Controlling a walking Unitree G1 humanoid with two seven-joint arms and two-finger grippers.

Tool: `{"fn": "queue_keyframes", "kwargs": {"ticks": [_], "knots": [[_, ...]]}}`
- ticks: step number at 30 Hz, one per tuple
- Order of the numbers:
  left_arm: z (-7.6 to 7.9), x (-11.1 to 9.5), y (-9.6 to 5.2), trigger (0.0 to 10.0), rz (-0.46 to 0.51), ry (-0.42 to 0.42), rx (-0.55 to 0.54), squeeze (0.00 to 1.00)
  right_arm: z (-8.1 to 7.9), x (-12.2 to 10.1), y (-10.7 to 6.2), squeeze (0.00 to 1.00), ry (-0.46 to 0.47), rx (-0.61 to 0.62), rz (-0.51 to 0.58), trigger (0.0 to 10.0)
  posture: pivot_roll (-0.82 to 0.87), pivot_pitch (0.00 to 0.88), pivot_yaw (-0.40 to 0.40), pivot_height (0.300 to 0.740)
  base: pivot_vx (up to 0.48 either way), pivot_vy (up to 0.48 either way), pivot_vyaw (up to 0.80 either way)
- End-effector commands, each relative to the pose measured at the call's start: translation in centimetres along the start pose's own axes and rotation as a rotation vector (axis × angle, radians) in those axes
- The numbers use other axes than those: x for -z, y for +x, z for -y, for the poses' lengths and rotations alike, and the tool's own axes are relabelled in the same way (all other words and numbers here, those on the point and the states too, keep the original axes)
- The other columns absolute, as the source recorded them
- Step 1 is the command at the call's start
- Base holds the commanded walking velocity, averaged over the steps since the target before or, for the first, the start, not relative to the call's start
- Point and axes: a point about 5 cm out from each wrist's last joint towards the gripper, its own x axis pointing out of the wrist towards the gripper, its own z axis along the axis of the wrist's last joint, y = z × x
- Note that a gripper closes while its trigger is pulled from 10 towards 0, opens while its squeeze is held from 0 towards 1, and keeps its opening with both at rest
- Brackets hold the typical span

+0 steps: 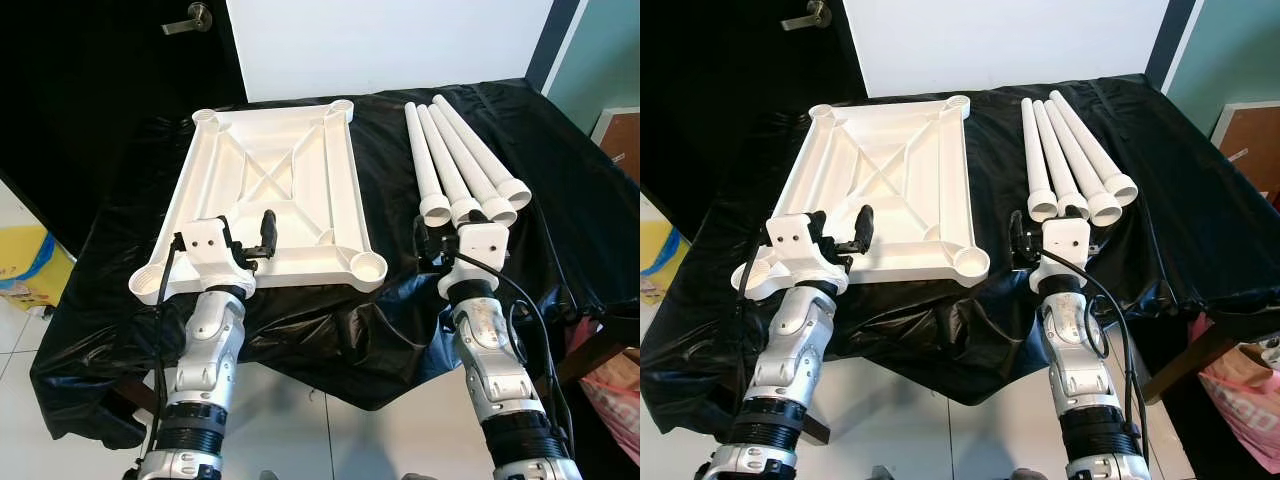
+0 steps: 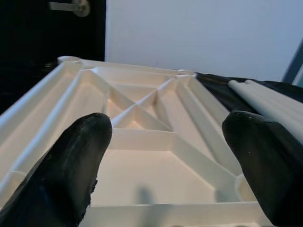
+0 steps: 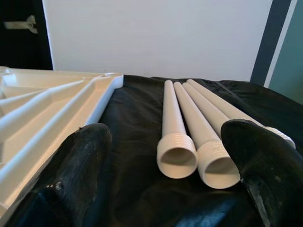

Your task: Building children table

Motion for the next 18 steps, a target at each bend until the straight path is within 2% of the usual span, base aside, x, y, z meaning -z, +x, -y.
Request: {"fn": "queue_keyframes", "kwargs": {"ticks": [1,6,18], "knots": [[0.1,-0.1,0.1,10.0,0.006,0.010,0.081,0.00,0.1,0.0,0.1,0.00,-0.009,0.006,0.007,10.0,-0.10,0.012,0.021,0.740,0.000,0.000,0.00],[0.1,0.2,0.2,10.0,-0.001,0.015,0.083,0.00,-0.1,0.3,0.1,0.00,-0.014,0.008,0.003,10.0,-0.11,0.000,0.023,0.740,0.000,0.000,0.00],[0.3,0.2,1.0,10.0,-0.002,0.011,0.114,0.00,0.4,0.0,1.4,0.00,-0.028,0.024,0.040,10.0,-0.12,0.000,0.038,0.740,0.000,0.000,0.00]]}}
